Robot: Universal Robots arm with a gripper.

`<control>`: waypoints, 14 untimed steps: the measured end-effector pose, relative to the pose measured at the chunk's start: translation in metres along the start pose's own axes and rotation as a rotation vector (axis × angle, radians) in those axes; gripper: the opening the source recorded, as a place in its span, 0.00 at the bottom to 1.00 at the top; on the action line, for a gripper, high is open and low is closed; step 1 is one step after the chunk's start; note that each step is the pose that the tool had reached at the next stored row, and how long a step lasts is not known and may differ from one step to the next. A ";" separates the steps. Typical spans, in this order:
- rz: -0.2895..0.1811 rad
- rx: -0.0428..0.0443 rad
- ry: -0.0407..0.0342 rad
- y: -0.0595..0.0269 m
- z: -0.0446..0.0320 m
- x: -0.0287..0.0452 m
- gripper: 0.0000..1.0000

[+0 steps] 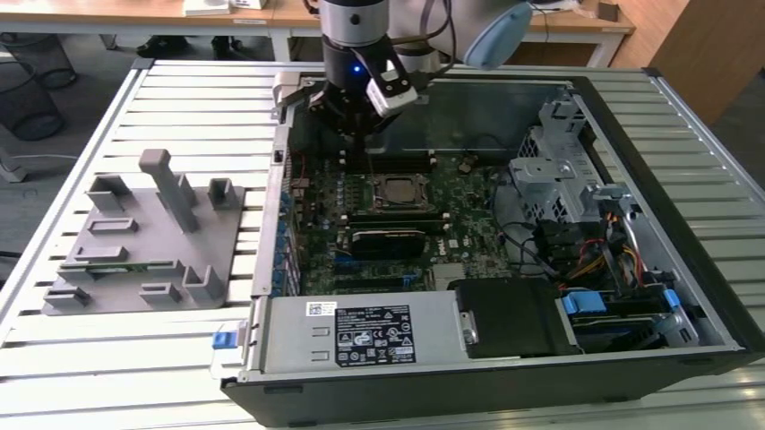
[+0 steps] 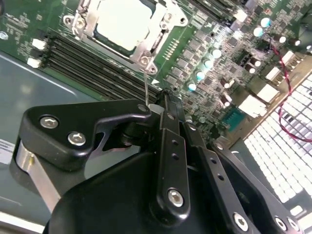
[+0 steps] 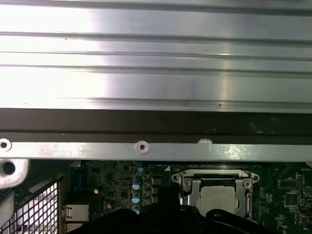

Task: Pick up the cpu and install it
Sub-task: 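Install the first cpu locking lever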

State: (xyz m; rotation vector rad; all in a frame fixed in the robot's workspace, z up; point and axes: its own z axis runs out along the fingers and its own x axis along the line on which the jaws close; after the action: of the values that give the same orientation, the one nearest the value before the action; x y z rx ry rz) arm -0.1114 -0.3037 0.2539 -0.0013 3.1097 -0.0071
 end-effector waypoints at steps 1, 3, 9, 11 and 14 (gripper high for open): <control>0.000 -0.0002 0.0001 0.0000 0.0001 -0.0018 0.11; 0.000 -0.0010 0.0004 0.0000 0.0002 -0.0066 0.11; 0.000 -0.0011 0.0014 0.0001 0.0007 -0.0181 0.11; 0.000 -0.0012 0.0014 0.0000 0.0008 -0.0186 0.11; 0.000 -0.0012 0.0014 0.0001 0.0008 -0.0187 0.11</control>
State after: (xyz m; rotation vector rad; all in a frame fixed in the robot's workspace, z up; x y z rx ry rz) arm -0.0926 -0.3036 0.2537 -0.0012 3.1111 -0.0053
